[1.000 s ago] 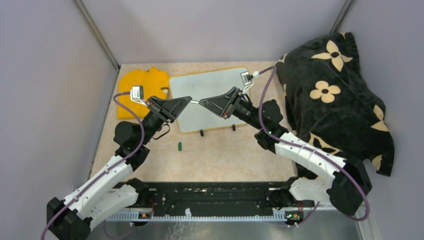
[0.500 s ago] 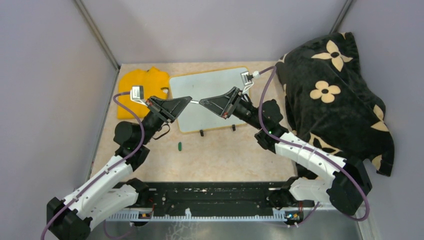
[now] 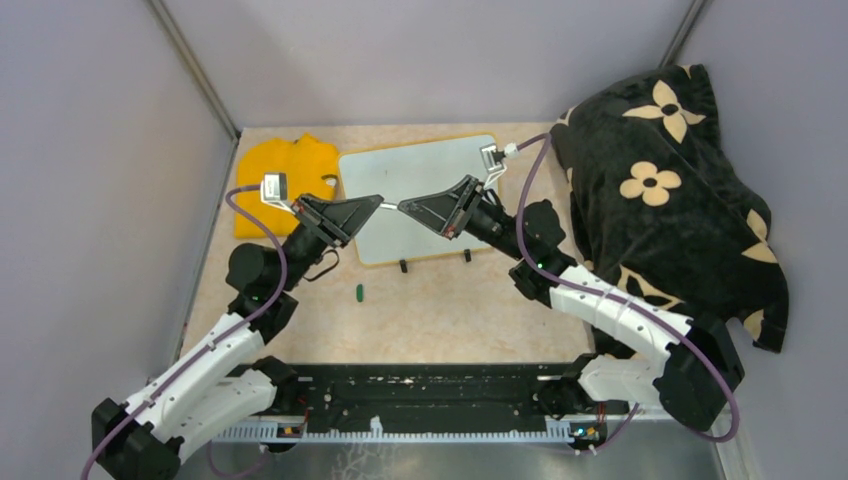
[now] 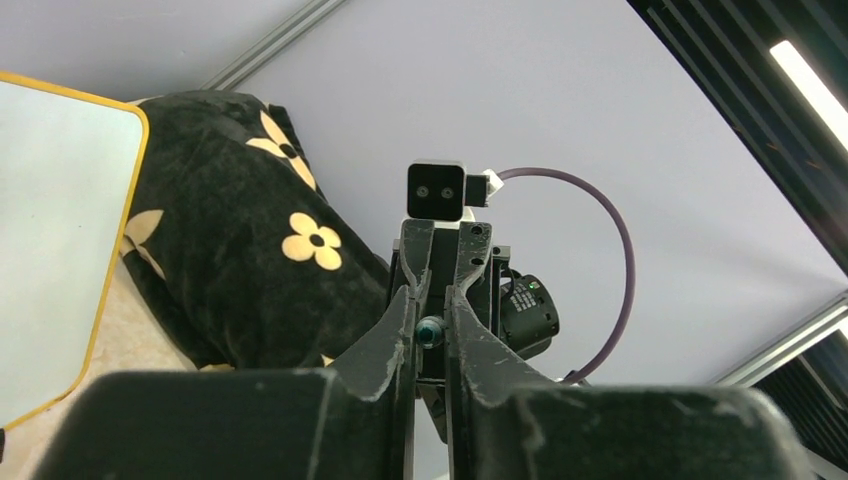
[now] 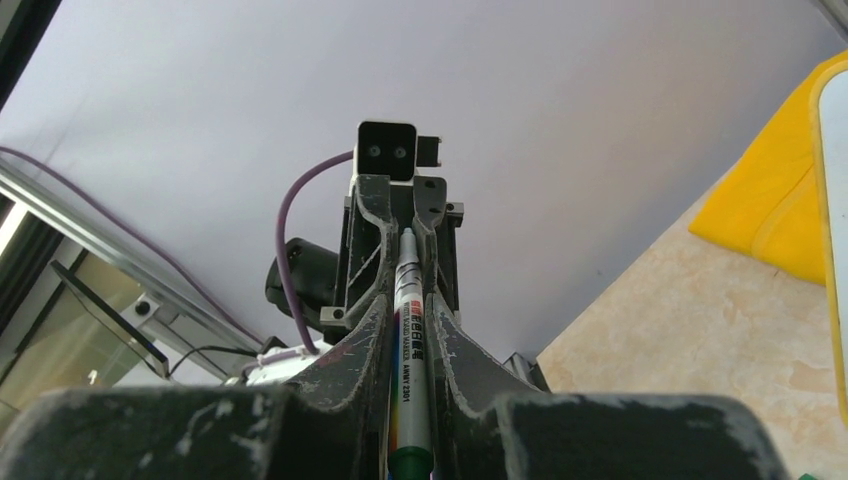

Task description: Write a sentence on the whiteboard

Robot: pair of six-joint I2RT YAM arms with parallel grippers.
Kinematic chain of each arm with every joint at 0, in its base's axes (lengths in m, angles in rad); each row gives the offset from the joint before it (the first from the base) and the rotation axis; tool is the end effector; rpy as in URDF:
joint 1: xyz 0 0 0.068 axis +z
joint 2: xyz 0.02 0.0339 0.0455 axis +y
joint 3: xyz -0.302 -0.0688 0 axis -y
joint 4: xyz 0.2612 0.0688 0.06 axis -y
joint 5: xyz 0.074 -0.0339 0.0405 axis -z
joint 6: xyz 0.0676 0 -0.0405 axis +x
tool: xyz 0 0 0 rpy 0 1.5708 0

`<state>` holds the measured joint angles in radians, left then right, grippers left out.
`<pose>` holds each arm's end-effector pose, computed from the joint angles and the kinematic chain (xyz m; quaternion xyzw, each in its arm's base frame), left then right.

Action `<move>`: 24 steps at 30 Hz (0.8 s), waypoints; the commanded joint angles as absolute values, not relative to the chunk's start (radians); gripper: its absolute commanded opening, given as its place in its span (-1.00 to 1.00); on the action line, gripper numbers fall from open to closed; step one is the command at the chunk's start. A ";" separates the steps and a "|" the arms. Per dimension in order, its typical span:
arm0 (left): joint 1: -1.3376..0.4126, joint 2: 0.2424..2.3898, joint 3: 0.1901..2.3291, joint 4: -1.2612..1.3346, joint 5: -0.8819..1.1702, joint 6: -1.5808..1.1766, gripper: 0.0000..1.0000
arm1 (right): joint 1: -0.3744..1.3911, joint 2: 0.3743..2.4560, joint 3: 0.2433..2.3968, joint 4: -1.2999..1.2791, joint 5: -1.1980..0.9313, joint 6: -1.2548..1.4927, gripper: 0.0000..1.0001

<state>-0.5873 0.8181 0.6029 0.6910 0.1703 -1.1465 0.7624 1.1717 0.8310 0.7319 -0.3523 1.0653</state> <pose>0.1656 -0.1240 0.4012 -0.0733 0.5186 -0.6772 0.5168 0.1979 0.2213 0.4134 -0.0614 0.5633 0.7074 0.4225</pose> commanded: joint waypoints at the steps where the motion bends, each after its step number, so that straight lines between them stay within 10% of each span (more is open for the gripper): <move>1: -0.586 0.798 0.585 0.647 0.146 -1.097 -0.56 | 0.757 1.127 0.838 0.761 -0.347 1.025 -1.00; 11: -0.586 0.700 0.568 0.570 0.069 -0.994 0.75 | 0.757 1.025 0.834 0.548 -0.302 0.885 -1.00; 24: -0.586 0.508 0.695 -0.010 -0.057 -0.321 0.91 | 0.841 0.871 0.987 -0.279 0.286 0.397 -1.00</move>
